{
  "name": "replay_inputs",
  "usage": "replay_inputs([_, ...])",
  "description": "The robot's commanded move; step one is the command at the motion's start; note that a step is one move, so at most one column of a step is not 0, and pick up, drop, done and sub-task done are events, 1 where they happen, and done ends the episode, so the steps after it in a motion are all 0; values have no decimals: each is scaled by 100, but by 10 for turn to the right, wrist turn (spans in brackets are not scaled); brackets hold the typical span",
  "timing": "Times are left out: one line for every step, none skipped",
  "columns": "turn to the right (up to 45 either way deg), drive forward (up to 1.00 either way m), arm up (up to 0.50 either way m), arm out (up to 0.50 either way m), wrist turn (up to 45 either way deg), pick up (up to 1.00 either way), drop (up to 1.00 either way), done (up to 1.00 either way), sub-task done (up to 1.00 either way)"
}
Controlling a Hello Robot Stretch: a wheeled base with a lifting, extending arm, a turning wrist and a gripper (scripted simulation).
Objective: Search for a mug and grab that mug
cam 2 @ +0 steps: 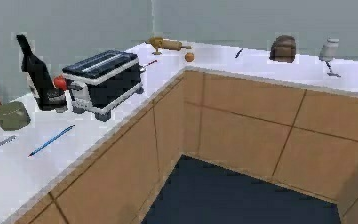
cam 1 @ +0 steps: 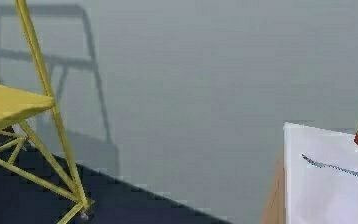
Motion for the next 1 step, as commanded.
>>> replay_inputs([0,40,0,0,0,0,0,0,0])
